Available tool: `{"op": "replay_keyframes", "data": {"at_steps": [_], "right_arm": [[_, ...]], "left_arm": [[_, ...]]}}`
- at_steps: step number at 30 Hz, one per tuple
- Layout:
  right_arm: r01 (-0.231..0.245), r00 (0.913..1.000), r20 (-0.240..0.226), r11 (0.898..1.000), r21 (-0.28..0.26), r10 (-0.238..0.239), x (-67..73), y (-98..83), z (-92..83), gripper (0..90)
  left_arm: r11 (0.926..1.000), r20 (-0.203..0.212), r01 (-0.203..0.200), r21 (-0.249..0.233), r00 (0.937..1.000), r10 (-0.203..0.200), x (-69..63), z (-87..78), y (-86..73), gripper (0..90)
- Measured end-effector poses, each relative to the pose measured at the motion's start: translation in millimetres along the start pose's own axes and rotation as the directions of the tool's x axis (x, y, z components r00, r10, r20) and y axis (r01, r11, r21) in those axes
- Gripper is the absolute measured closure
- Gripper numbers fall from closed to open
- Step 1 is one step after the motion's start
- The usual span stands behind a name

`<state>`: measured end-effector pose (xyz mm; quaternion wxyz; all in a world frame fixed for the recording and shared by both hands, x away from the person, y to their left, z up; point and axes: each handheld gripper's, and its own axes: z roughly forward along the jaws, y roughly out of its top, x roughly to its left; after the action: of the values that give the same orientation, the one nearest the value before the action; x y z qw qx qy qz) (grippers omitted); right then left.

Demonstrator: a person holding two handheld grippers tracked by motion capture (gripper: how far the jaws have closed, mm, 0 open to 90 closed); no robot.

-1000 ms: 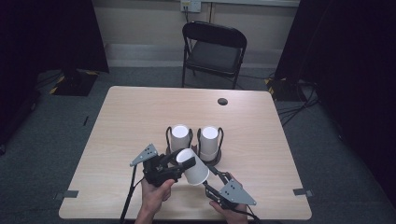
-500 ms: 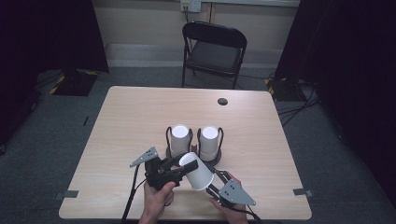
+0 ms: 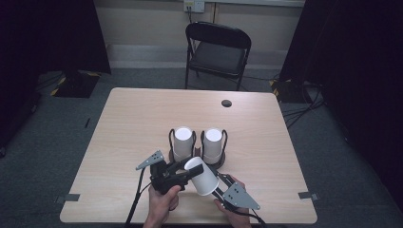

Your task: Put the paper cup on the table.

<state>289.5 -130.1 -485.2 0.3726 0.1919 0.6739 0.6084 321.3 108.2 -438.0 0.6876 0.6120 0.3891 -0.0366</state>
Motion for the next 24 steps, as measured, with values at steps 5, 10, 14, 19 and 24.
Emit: {"op": "replay_keyframes", "data": {"at_steps": [5,10,14,19,24], "right_arm": [[-0.013,0.9999,-0.008,1.000,0.007,0.013,-1.6,-0.1,-1.8,80.9],[-0.028,0.9996,-0.010,1.000,0.005,0.028,-2.7,1.2,-2.7,82.2],[-0.033,0.9994,-0.014,0.999,0.010,0.033,-4.5,3.0,-3.6,84.0],[-0.050,0.9986,-0.015,0.998,0.025,0.050,-5.3,2.8,-3.0,85.2],[-0.068,0.9974,-0.016,0.995,0.067,0.070,-6.8,0.3,-2.4,86.4]], "left_arm": [[1.0000,-0.011,-0.001,0.000,0.9999,0.001,1.6,0.5,-1.9,30.6],[0.9995,-0.018,-0.029,-0.015,0.9994,0.029,1.7,-0.1,-2.5,29.4],[0.9990,-0.027,-0.038,-0.023,0.9989,0.037,2.9,-0.8,-1.8,28.6],[0.9963,-0.068,-0.081,-0.027,0.9945,0.079,3.5,-1.5,-1.4,27.9],[0.9875,-0.116,-0.156,-0.022,0.9814,0.153,-0.2,-2.9,1.1,27.6]]}}
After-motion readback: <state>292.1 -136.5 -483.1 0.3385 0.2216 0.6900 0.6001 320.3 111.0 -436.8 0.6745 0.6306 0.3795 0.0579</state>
